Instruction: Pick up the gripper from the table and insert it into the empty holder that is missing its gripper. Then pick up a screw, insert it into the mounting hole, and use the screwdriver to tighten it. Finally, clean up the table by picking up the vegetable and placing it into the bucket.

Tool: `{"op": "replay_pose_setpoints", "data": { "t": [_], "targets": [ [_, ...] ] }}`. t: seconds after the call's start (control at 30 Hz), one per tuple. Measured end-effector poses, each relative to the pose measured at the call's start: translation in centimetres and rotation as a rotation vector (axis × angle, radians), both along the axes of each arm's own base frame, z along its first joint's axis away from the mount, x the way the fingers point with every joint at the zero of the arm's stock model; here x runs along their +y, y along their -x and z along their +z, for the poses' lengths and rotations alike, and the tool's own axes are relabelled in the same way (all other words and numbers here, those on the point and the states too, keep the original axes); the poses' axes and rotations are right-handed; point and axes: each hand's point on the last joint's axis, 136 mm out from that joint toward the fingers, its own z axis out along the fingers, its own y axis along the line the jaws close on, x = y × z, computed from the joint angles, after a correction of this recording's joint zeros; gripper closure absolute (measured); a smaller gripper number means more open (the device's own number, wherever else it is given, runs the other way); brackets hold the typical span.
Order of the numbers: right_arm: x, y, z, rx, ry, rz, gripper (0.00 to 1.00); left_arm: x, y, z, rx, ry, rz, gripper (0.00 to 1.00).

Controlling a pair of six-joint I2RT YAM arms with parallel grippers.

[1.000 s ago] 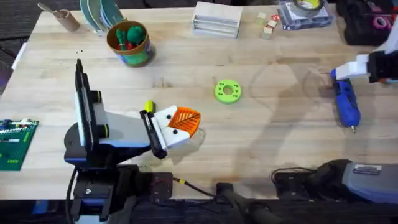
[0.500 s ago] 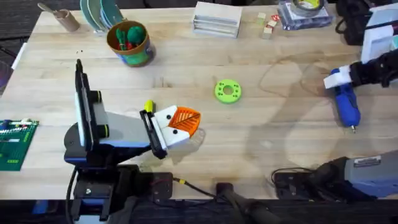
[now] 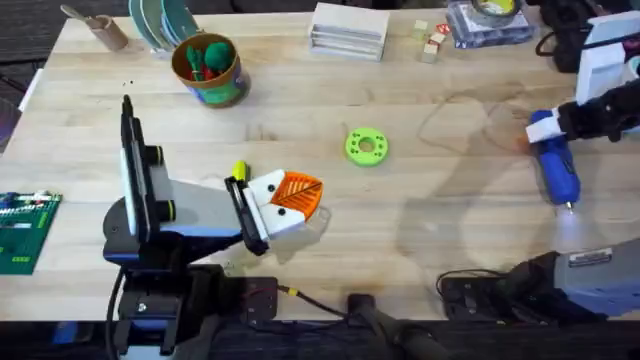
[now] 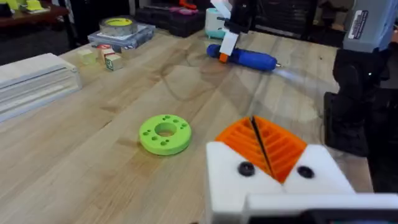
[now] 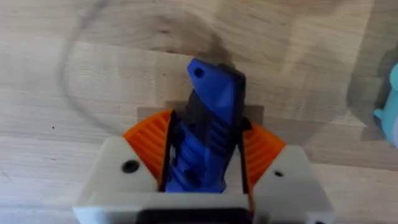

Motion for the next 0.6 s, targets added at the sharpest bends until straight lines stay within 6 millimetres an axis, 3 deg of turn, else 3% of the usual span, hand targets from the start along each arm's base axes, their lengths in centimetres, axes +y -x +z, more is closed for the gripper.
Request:
{"op": "replay_pose_setpoints", "data": {
  "t": [0.17, 0.3, 0.33, 0.6],
  "targets": [
    [-0.29, -0.04, 0.01, -0.001, 0.012, 0.000, 0.683, 0.00, 0.00, 0.00, 0.000, 0.000, 0.000, 0.997],
    [-0.37, 0.05, -0.08, 0.005, 0.017, 0.005, 0.949, 0.00, 0.01, 0.00, 0.000, 0.000, 0.000, 0.997],
    [-0.39, 0.04, -0.08, 0.005, 0.018, 0.003, 0.976, 0.00, 0.00, 0.00, 0.000, 0.000, 0.000, 0.997],
    [0.17, 0.46, 0.04, 0.032, 0.002, 0.005, 0.971, 0.00, 0.00, 0.00, 0.000, 0.000, 0.000, 0.997]
  ]
}}
